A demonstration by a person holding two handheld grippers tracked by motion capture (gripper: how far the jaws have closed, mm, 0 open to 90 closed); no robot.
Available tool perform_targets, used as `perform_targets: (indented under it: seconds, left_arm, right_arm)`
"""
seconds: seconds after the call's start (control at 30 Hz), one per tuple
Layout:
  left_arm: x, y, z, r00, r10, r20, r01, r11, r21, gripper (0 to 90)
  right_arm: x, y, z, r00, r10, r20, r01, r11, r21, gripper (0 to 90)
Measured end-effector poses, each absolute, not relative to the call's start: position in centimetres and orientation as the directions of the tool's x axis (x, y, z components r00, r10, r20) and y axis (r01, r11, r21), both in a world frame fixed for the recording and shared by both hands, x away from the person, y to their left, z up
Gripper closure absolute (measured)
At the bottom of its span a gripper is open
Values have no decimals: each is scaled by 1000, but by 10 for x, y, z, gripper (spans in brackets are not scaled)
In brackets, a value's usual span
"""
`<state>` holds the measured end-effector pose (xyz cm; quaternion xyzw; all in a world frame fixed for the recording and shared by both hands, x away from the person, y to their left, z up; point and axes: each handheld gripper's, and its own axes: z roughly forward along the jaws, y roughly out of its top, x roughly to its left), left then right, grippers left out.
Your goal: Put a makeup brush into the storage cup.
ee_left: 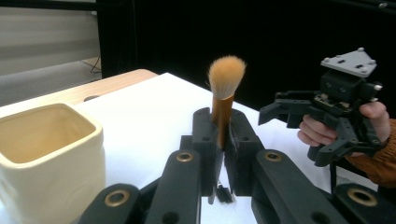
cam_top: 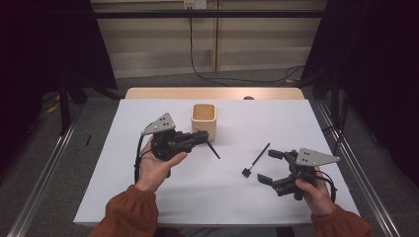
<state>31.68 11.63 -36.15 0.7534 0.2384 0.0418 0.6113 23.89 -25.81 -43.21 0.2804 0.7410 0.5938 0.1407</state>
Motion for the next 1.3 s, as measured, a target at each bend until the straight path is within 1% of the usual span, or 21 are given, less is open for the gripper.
perform_targets:
  seconds: [0.47,0.53,0.73,1.0,1.3]
  left_arm:
    - [331,126,-345,870,447,-205,292,-133,947,841]
    - [333,127,-344,866,451,-216,299,-121,946,840]
    - [336,126,-341,863,463,-203,293,-132,947,841]
    - [350,131,-332,846,498,-190,282,-117,952,841]
    - [369,128,-325,833,525,-176,280,-124,952,841]
  right_arm:
    - [240,-261,-436,-793,596,125,259,144,955,53]
    - [240,-261,-436,-792,598,125,258,142,956,44]
    - [240,-262,-436,-792,598,123,256,142,956,28]
    - [240,-262,-436,-785,608,118,256,144,956,2]
    - [240,-261,-436,-782,613,117,258,147,955,0]
